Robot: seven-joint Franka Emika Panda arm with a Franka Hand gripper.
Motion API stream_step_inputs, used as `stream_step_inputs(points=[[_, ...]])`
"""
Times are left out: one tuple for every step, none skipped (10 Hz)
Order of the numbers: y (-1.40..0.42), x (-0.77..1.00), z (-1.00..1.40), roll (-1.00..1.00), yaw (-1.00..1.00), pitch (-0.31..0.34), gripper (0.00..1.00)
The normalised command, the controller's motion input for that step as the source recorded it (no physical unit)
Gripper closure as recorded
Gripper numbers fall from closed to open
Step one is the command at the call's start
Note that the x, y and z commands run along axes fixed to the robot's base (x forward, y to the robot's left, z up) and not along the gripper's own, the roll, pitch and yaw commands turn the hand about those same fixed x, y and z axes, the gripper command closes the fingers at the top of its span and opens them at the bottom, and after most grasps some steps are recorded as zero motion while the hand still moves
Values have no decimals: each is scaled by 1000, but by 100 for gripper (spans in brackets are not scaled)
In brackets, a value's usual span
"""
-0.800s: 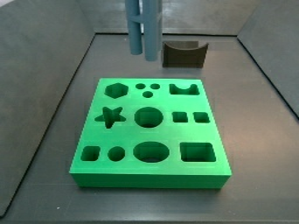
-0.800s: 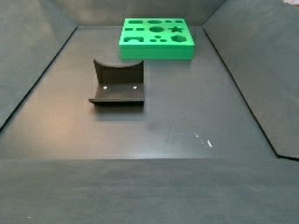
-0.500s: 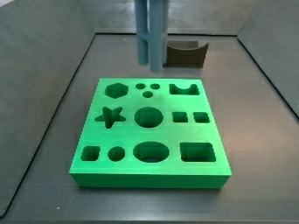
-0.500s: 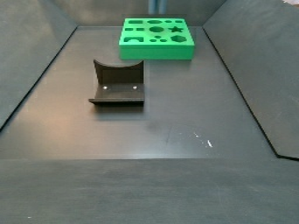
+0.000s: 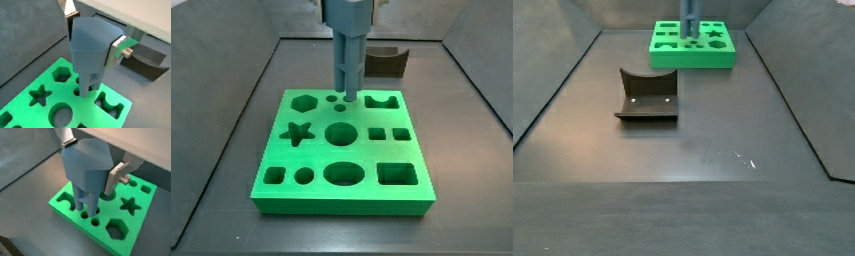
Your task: Insert the 3 prong object.
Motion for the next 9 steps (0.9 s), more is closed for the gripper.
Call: stream_step_inputs(points=[[57,-226,-251,39,-674,0,100],[0,-306,-197,31,-666,0,100],[0,-106,-166,0,-574,0,100],[31,0,-251,34,-403,0,100],[0,223,-506,-10,0,0,100],[0,380,-606,0,74,0,100],[17,263,-577,0,183,0,100],[0,209,-563,0,243,0,100],[0,17,-514,6,100,0,100]])
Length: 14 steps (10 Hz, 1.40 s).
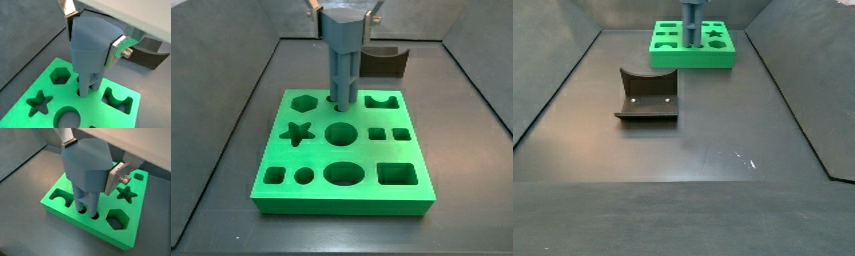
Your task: Insert the 3 prong object.
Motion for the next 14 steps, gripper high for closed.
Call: stream_step_inputs(points=[[54,-120,-437,31,0,-3,100],[114,-446,-317,0,-106,-14,100],[71,-363,-254,-39,-86,-19,100],[54,-157,-243,-40,0,-14,100],[0,9,-349,-17,0,0,100],[-134,226,-420,0,0,0,100],[-211,434,-460,0,0,33,100],[-220,343,-417,0,0,29,100],[-189,331,-414,0,0,41,100],[-66,269,-454,21,63,26,100],[0,109,-429,83,111,0,100],[106,-86,-320,54,43,0,100],[200,-231,-231,0,0,0,100],[214,-271,-166,0,0,-3,100]])
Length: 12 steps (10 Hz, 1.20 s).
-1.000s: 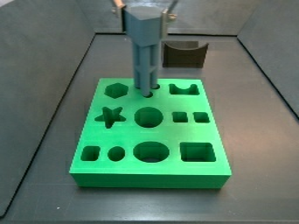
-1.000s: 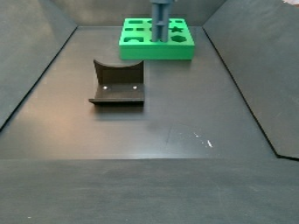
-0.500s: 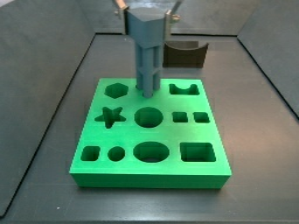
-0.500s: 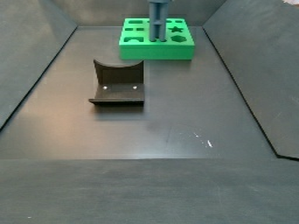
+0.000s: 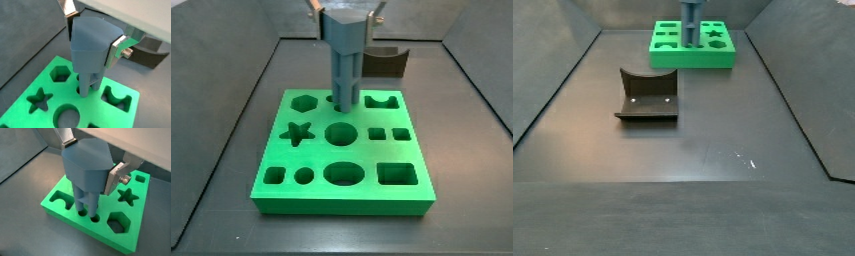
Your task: Insert the 3 prong object.
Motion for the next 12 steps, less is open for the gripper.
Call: stream_step_inputs(points=[[180,-197,-134,-47,23,-10,100],[49,-134,-126,-73,43,-7,100],[0,-29,-191,-99,0,0,100],[-131,0,-237,-96,0,0,100],[-103,0,-214,-70,0,0,100],[-34,0,-206,-51,0,0,100],[-11,0,-220,-34,29,0,100],[0,54,-386,0,37,0,100],[-3,174,-451,71,20,0,100],[0,197,-411,156,6,0,100],[6,163,-371,207,71,3,100],[0,111,-414,167,63,0,100]])
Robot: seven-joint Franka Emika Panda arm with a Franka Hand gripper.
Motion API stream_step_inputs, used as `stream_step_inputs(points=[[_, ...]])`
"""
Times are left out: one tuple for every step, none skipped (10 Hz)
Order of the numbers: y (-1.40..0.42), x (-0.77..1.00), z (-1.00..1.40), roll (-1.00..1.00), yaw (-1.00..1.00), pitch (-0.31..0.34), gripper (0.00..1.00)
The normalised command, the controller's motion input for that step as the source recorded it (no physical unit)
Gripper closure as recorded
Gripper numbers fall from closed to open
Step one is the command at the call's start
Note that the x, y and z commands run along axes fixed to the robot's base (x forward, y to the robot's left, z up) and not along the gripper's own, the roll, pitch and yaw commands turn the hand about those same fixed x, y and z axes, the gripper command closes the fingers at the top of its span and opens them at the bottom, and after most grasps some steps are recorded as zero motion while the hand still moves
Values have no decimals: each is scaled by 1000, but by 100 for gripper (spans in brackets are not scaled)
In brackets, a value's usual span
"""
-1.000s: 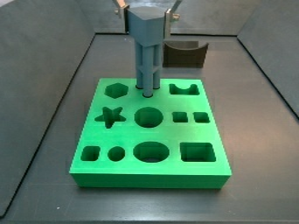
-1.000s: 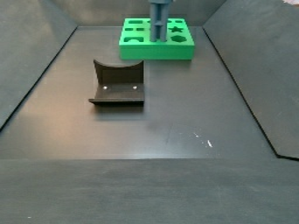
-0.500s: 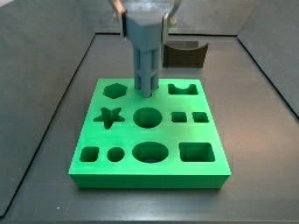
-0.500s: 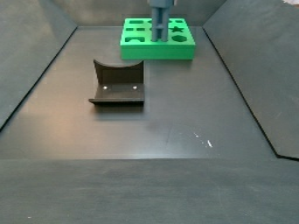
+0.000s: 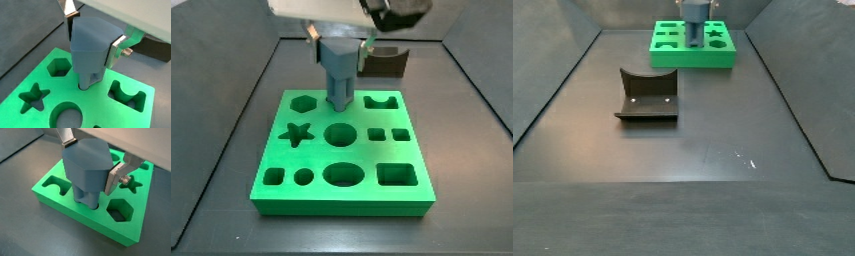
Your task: Insert the 3 prong object.
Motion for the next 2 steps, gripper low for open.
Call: stream_step_inputs(points=[[0,0,-117,-57,0,-24,100],[0,0,0,0,0,0,100]])
